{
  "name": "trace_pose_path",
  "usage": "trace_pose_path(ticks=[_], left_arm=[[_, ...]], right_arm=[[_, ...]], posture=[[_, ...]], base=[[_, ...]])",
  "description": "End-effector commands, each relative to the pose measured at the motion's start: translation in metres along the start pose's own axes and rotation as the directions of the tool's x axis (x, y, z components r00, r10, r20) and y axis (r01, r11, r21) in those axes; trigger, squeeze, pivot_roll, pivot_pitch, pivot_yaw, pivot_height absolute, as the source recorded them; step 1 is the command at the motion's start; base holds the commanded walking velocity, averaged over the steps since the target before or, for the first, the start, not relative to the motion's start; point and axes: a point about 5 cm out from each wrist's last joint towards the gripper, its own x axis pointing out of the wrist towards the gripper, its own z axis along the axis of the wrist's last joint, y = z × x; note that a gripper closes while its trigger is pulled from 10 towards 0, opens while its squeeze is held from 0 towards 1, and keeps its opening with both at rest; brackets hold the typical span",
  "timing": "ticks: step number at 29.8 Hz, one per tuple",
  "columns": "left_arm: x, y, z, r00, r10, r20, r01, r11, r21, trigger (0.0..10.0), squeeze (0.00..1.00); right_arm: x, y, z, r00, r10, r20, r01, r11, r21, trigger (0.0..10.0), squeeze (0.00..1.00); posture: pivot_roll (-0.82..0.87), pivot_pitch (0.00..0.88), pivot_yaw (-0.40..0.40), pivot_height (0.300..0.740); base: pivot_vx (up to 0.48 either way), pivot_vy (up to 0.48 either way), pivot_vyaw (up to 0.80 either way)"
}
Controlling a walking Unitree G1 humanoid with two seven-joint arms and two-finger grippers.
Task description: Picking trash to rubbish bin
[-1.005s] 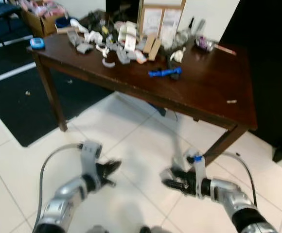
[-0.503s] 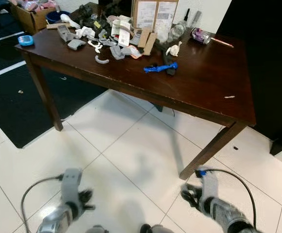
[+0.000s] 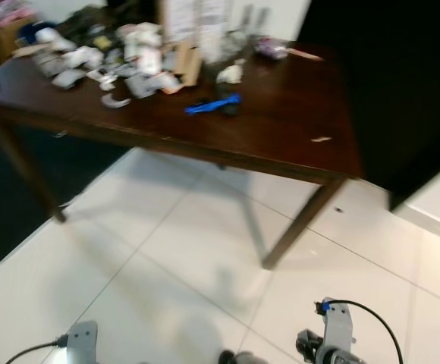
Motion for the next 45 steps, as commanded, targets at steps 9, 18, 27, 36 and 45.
trace_pose_path(ticks=[9,18,27,36,45], left_arm=[[-0.007,0.024,-0.014,0.99,0.136,-0.03,-0.137,0.991,-0.016,10.0,0.0],[-0.012,0.043,-0.013,0.974,0.225,-0.019,-0.226,0.973,-0.038,10.0,0.0],[-0.012,0.043,-0.012,0.977,0.213,-0.027,-0.213,0.977,0.009,10.0,0.0],[-0.007,0.035,0.001,0.985,0.173,0.003,-0.173,0.985,0.028,10.0,0.0],[-0.007,0.03,-0.007,0.986,0.163,-0.023,-0.162,0.986,0.045,10.0,0.0]], right_arm=[[0.001,0.014,-0.017,0.996,0.012,-0.086,-0.02,0.996,-0.091,10.0,0.0],[0.002,0.025,-0.025,0.992,0.032,-0.119,-0.05,0.988,-0.147,10.0,0.0],[-0.002,0.014,-0.039,0.989,-0.019,-0.148,0.002,0.994,-0.114,10.0,0.0],[0.0,0.021,-0.033,0.991,0.002,-0.136,-0.022,0.989,-0.147,10.0,0.0],[-0.001,0.025,-0.044,0.986,0.011,-0.164,-0.037,0.987,-0.159,10.0,0.0]], posture=[[0.12,0.066,-0.077,0.74],[0.14,0.06,-0.063,0.74],[0.12,0.04,-0.012,0.74],[0.11,0.042,-0.007,0.74],[0.11,0.059,-0.003,0.74]], base=[[0.0,0.0,-0.79],[0.0,0.0,-0.79],[0.0,0.0,-0.79],[0.0,0.0,-0.79],[0.0,0.0,-0.79]])
